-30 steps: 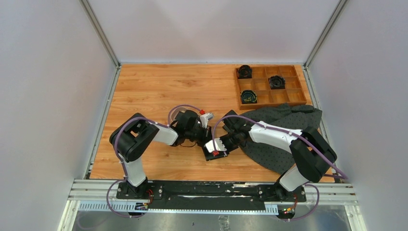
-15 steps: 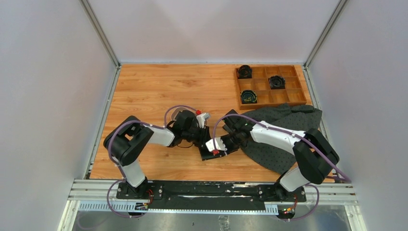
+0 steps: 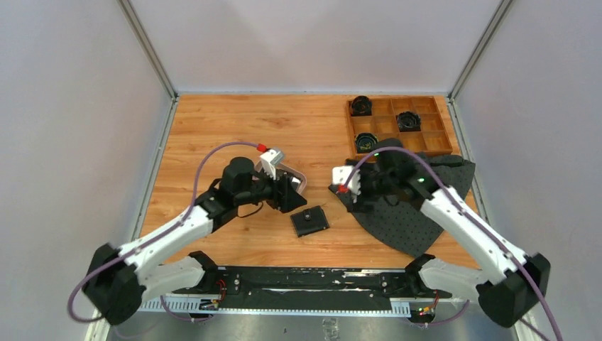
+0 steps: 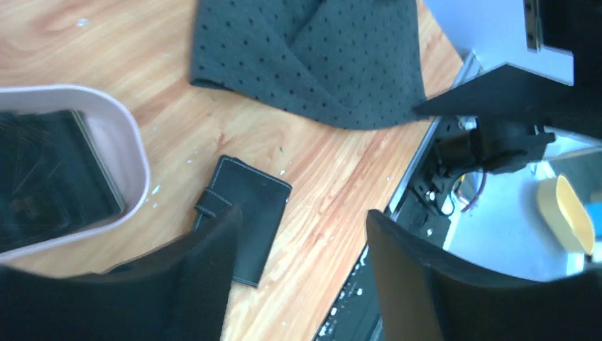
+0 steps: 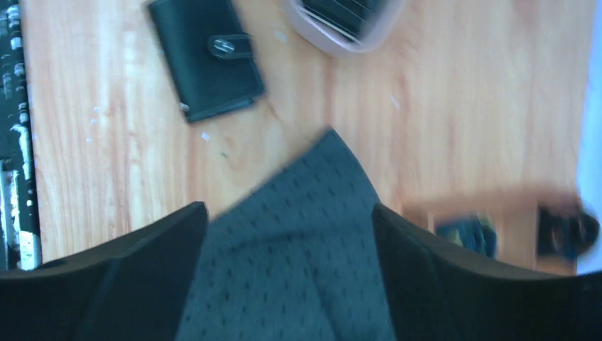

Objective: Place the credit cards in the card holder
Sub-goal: Close the card holder at the center of the board, then reset both arms

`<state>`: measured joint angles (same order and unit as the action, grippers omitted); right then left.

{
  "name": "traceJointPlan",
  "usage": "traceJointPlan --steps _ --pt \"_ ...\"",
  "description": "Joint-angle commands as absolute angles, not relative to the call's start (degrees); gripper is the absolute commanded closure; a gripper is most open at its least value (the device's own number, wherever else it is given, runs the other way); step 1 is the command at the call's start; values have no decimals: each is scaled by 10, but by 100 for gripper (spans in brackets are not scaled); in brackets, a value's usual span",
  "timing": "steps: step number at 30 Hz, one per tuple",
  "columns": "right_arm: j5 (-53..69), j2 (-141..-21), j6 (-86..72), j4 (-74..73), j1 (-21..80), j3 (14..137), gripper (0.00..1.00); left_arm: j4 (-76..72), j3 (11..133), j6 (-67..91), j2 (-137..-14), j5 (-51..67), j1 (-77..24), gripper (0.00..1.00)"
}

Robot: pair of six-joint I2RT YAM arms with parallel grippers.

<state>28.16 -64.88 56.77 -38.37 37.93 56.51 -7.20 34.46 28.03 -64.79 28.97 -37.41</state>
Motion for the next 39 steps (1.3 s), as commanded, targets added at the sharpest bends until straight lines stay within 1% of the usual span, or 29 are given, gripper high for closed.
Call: traceJointPlan --steps 1,2,3,4,7,10,12,15,18,21,28,39 --pt "312 -565 456 -441 248 606 4 137 399 162 -506 164 -370 21" --pt "307 -559 434 -451 230 620 1 171 412 148 -479 142 -370 11" --pt "300 -555 419 -464 220 637 1 195 426 143 -456 122 -370 2" --pt "302 -550 402 -480 209 657 0 212 438 142 -437 99 -370 0" --pt "327 -528 340 -476 169 683 0 247 470 146 -393 53 -369 0" --pt "324 -509 249 -457 136 711 0 280 509 149 -376 56 -369 0" --pt "317 -500 218 -455 124 731 0 298 528 152 -368 63 -369 0" --pt "335 -491 204 -459 113 753 0 310 543 156 -350 72 -369 0" --pt "375 -489 195 -471 100 771 1 318 542 168 -328 79 -369 0" --pt "390 -490 172 -475 90 789 1 324 534 177 -310 84 -370 0" --pt "367 -490 119 -473 79 805 0 346 536 172 -286 73 -370 0" --pt "357 -485 107 -468 70 803 0 354 536 163 -286 65 -369 0"
